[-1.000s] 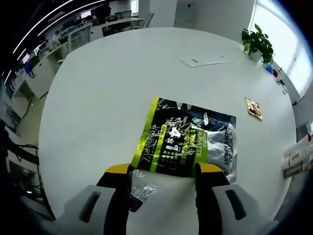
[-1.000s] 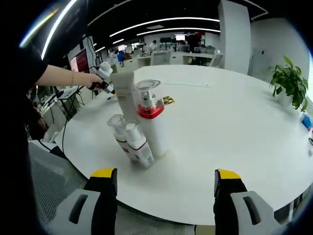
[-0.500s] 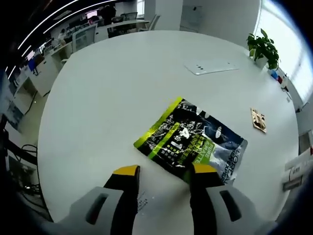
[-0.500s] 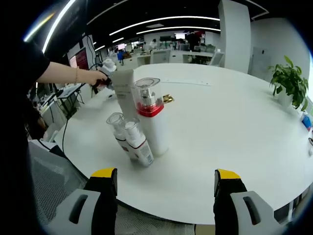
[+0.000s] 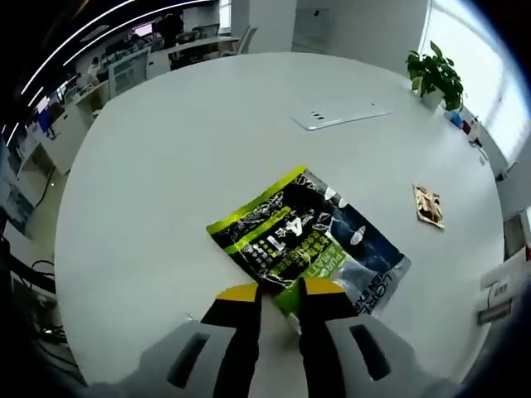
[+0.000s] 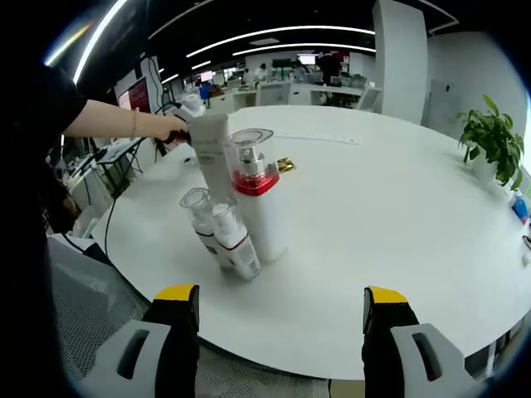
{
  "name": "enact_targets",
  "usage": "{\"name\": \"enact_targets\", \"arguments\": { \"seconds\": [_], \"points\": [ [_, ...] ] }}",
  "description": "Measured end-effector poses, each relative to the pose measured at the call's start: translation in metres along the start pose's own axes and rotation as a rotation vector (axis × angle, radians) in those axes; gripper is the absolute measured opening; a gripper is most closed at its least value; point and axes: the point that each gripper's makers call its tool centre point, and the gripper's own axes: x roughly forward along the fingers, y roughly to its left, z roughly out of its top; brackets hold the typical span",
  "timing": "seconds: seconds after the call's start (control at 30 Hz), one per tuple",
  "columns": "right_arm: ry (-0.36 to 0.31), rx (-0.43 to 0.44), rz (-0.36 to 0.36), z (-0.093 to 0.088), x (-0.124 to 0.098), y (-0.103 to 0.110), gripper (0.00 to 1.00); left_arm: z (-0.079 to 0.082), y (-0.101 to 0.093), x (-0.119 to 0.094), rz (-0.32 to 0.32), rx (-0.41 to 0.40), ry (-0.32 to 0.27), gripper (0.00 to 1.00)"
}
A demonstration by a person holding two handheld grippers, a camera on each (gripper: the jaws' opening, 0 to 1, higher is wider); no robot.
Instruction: Arrange the skincare products in the storage area until every visible bottle or jar stands upright without overlapping.
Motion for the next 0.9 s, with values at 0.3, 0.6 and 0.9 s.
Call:
{"name": "enact_targets", "arguments": {
  "seconds": [0.3,0.6,0.9],
  "points": [
    [-0.007,0.002,-0.004,0.002,-0.001,-0.001,0.84,0.004,-0.01,0.005,-0.015,0.056,-0.012,0.03],
    [-0.014,-0.005,0.004,0.003,-0.001,0.001,0.84,0.016,-0.017,-0.014,-0.046,0.05,-0.063,0.03],
    [-0.033,-0.016,0.013,0.006,-0.002,0.004,0.85,0.029,-0.025,-0.044,-0.08,0.036,-0.12,0.03]
  ]
}}
